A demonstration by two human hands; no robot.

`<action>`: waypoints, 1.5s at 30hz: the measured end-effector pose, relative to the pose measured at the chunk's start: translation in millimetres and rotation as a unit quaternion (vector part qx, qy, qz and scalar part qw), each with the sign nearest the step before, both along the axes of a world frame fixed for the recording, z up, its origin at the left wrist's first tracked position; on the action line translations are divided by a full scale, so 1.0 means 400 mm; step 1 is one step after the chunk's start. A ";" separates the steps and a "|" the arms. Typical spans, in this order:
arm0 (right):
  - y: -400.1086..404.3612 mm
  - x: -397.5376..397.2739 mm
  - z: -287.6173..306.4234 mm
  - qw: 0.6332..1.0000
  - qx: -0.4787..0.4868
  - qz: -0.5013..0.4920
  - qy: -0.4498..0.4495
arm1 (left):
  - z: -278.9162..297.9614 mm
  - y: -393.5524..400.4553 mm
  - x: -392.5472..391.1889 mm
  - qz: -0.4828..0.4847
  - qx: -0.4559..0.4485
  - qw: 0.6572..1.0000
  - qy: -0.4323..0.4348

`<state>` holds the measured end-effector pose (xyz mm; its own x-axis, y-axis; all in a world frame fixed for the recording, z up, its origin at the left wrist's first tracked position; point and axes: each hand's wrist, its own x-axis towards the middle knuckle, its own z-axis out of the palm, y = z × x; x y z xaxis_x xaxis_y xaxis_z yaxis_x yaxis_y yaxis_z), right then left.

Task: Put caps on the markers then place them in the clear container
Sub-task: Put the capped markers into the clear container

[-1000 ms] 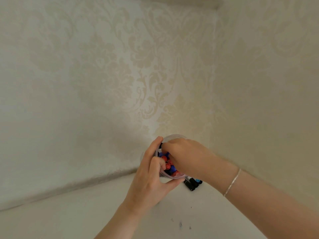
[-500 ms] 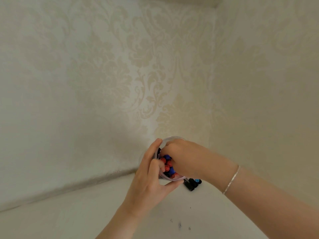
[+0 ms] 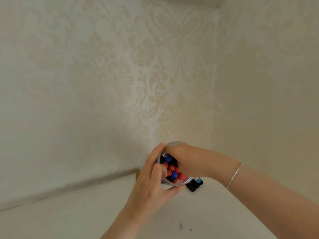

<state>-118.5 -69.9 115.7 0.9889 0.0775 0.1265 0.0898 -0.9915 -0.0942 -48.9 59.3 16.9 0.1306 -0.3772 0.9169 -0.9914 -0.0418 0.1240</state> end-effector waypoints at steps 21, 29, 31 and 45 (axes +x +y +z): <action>0.034 -0.002 0.008 0.999 -0.045 -0.015 -0.004 | 0.013 0.009 0.000 0.016 0.007 1.000 0.012; -0.073 -0.018 0.009 0.866 0.271 -0.070 -0.414 | 0.008 0.035 0.047 -0.016 -0.013 0.996 0.092; -0.141 0.036 -0.056 0.892 0.233 -0.220 -0.318 | 0.007 0.039 0.054 0.002 -0.017 0.996 0.085; -0.160 0.189 -0.323 0.938 0.075 -0.319 0.110 | 0.007 0.022 0.086 0.029 -0.015 0.996 0.084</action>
<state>-42.9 -134.0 -13.6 0.8310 -0.5424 -0.1235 -0.5563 -0.8102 -0.1845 -14.5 68.2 19.7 0.3048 -0.3375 0.8906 -0.9523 -0.0927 0.2908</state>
